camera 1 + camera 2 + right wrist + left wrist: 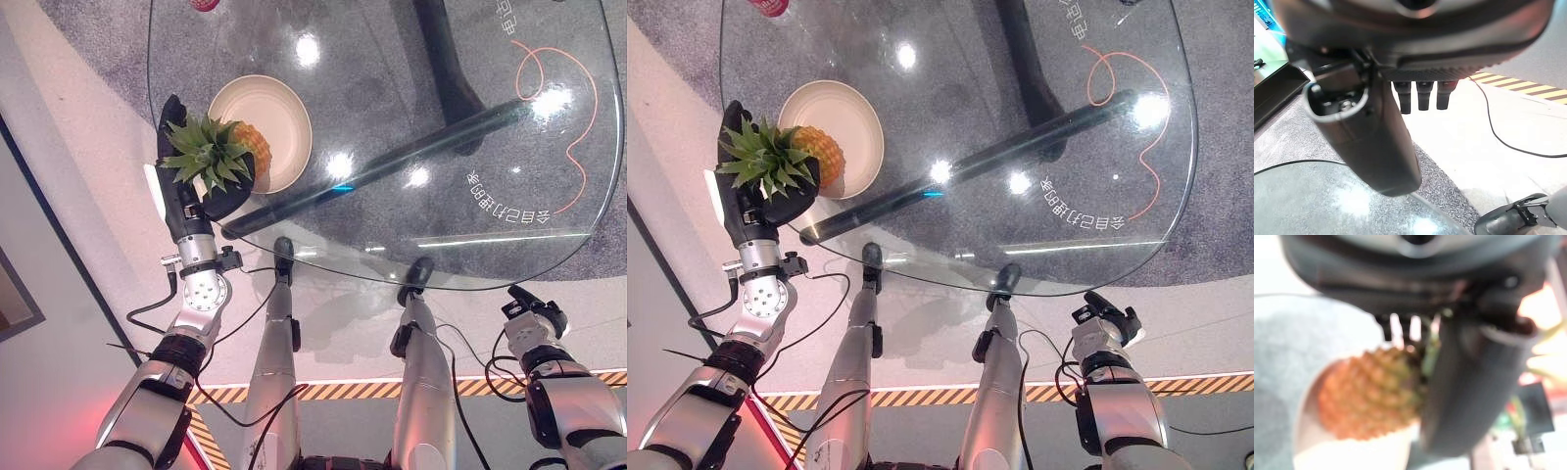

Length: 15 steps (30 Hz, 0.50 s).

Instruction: Pick up the fruit to the plate

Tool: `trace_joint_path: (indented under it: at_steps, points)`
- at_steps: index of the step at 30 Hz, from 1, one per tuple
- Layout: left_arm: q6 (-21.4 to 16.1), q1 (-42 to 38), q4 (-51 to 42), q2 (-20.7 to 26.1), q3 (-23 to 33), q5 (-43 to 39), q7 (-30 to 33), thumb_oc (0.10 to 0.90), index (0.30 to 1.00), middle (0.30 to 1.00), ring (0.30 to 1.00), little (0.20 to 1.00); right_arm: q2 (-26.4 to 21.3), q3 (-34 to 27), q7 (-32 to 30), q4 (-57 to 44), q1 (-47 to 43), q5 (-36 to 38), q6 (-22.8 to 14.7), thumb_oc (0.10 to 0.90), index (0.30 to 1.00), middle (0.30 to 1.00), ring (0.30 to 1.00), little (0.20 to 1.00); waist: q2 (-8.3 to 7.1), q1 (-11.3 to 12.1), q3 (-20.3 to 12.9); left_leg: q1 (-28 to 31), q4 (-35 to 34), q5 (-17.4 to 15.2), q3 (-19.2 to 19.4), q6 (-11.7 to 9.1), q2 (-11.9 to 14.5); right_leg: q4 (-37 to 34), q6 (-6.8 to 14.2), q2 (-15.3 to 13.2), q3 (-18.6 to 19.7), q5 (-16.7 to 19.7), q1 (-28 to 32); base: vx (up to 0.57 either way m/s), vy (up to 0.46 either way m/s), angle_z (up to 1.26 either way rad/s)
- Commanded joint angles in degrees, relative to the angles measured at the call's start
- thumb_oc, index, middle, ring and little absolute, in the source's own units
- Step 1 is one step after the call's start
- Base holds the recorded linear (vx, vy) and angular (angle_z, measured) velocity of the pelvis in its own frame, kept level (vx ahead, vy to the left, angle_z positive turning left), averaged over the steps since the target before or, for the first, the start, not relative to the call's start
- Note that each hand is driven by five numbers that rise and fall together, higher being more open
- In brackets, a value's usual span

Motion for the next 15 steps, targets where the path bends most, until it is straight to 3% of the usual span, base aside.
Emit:
trace_joint_path:
  at_steps: [1,15]
  points:
    - [-2.47,-0.38,-0.88,0.92,2.12,-3.08,0.02,0.8,0.9,0.9,0.9,0.9,-5.89,-1.21,-0.15,-0.51,2.45,-0.34,-2.77,0.8,0.9,0.9,0.9,0.9,0.03,1.18,-1.16,0.63,2.54,-4.84,1.42,0.17,0.49,2.08,0.27,0.1,-2.32,3.05,-1.53,0.0,0.0,0.0]
    - [-1.31,0.16,0.07,1.81,1.32,0.13,1.13,0.8,0.9,0.9,0.9,0.9,-6.55,-1.14,0.02,-0.64,2.58,-0.18,-2.71,0.8,0.9,0.9,0.9,0.9,0.75,1.14,-1.16,0.1,2.34,-4.31,1.83,0.12,0.67,2.48,0.17,-0.35,-2.48,3.2,-2.32,0.0,0.0,0.0]
